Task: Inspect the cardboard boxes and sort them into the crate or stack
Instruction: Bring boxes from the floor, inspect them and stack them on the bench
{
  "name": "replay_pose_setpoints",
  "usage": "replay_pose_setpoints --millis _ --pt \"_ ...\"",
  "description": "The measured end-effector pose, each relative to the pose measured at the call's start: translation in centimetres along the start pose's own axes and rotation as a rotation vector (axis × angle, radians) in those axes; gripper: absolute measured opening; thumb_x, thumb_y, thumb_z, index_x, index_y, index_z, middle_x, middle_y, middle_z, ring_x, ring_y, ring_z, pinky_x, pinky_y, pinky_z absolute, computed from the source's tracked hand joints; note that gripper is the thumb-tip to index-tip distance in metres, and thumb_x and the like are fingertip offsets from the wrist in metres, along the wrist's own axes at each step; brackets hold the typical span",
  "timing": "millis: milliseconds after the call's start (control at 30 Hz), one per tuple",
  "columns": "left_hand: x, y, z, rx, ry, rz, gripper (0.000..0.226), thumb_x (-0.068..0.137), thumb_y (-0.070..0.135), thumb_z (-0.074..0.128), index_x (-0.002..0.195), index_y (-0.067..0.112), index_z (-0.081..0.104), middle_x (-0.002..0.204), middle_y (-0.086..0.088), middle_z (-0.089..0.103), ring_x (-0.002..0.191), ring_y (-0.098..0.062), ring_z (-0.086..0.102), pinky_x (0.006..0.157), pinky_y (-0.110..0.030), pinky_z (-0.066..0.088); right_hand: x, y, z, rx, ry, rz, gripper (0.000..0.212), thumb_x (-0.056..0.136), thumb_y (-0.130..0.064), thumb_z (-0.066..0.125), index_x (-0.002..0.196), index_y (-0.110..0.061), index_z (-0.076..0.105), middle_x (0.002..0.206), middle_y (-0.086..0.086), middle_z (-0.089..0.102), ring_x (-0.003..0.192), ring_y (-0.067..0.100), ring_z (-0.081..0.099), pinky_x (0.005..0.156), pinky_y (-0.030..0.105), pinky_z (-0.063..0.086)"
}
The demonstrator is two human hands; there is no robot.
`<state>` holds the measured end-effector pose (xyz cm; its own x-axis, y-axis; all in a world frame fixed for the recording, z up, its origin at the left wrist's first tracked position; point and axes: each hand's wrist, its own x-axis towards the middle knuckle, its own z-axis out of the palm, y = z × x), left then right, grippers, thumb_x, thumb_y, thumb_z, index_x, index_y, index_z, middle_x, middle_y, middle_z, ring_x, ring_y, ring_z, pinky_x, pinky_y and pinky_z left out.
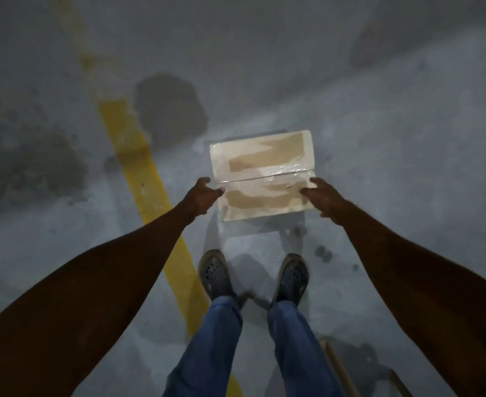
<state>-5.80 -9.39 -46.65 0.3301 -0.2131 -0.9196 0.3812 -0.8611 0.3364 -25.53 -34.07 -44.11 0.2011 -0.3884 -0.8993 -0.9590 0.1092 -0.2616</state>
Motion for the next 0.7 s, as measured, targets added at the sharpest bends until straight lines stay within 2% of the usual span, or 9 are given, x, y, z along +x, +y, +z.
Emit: replay_pose_setpoints --millis 67,167,267,300,367,433,467,567,700 --pt "3.2 -0.7 0.9 -0.113 0.055 -0.042 0.092 0.092 0.054 0.070 0.161 0.020 0.020 0.155 -0.012 0.042 0.125 -0.030 0.053 0.081 -0.039 0.055 4.1 1.1 1.0 0.065 0.040 -0.007 0.092 0.084 -0.064 0.071 0.157 -0.023 0.033 0.138 0.003 0.050 0.113 0.026 0.059 0.089 0.036 0.050" --pt "6.9 -1.7 2.3 -0.185 0.019 -0.060 0.103 0.089 0.062 0.068 0.163 0.018 0.011 0.155 -0.003 0.038 0.134 -0.028 0.046 0.091 -0.044 0.046 9.5 2.7 2.3 0.141 0.116 -0.057 0.089 0.085 -0.065 0.073 0.152 -0.017 0.039 0.150 0.008 0.052 0.128 0.029 0.058 0.105 0.042 0.051" --pt "9.7 -3.1 3.2 -0.221 -0.094 -0.043 0.087 0.083 0.071 0.069 0.153 0.028 0.039 0.142 0.012 0.053 0.124 -0.019 0.056 0.104 -0.048 0.047 12.5 3.2 2.3 0.186 0.187 -0.119 0.070 0.082 -0.069 0.074 0.128 -0.018 0.062 0.128 0.003 0.068 0.116 0.025 0.065 0.105 0.041 0.052" --pt "10.4 -3.7 3.5 -0.248 -0.139 -0.017 0.075 0.084 0.070 0.068 0.146 0.031 0.048 0.138 0.010 0.061 0.121 -0.019 0.062 0.101 -0.046 0.052 13.4 3.6 2.1 0.207 0.181 -0.146 0.063 0.082 -0.068 0.075 0.122 -0.021 0.067 0.122 0.001 0.071 0.113 0.023 0.068 0.104 0.041 0.054" --pt "11.1 -4.4 4.1 -0.329 -0.195 0.055 0.046 0.097 0.055 0.061 0.137 0.034 0.054 0.127 0.009 0.069 0.109 -0.010 0.070 0.080 -0.027 0.060 14.6 4.0 1.6 0.255 0.107 -0.175 0.056 0.083 -0.061 0.079 0.123 -0.022 0.070 0.119 -0.002 0.075 0.112 0.021 0.070 0.102 0.038 0.054" --pt "11.6 -4.9 4.7 -0.391 -0.194 0.110 0.040 0.102 0.047 0.056 0.140 0.034 0.052 0.128 0.011 0.069 0.106 -0.003 0.071 0.074 -0.018 0.058 15.3 4.3 1.2 0.305 -0.017 -0.198 0.063 0.082 -0.059 0.081 0.130 -0.019 0.069 0.122 0.000 0.076 0.115 0.022 0.071 0.106 0.043 0.053" --pt "11.8 -5.1 5.1 -0.418 -0.204 0.126 0.047 0.102 0.049 0.057 0.145 0.032 0.049 0.132 0.009 0.068 0.112 -0.006 0.069 0.080 -0.021 0.058 15.3 4.2 1.2 0.345 -0.058 -0.193 0.066 0.083 -0.058 0.081 0.133 -0.017 0.067 0.125 0.003 0.075 0.117 0.025 0.071 0.109 0.048 0.051" --pt "11.4 -5.3 5.8 -0.517 -0.207 0.142 0.068 0.094 0.058 0.064 0.151 0.026 0.047 0.141 -0.003 0.064 0.127 -0.025 0.063 0.103 -0.046 0.054 15.0 4.0 1.2 0.434 -0.122 -0.187 0.062 0.092 -0.045 0.076 0.143 -0.014 0.059 0.132 0.008 0.071 0.121 0.030 0.069 0.108 0.052 0.051" --pt "9.4 -4.9 4.8 -0.590 -0.161 0.141 0.078 0.084 0.063 0.074 0.148 0.024 0.052 0.139 -0.005 0.066 0.128 -0.029 0.062 0.109 -0.055 0.048 11.4 2.3 1.0 0.473 -0.128 -0.173 0.057 0.096 -0.040 0.071 0.146 -0.019 0.056 0.133 0.003 0.071 0.121 0.028 0.068 0.105 0.049 0.054"
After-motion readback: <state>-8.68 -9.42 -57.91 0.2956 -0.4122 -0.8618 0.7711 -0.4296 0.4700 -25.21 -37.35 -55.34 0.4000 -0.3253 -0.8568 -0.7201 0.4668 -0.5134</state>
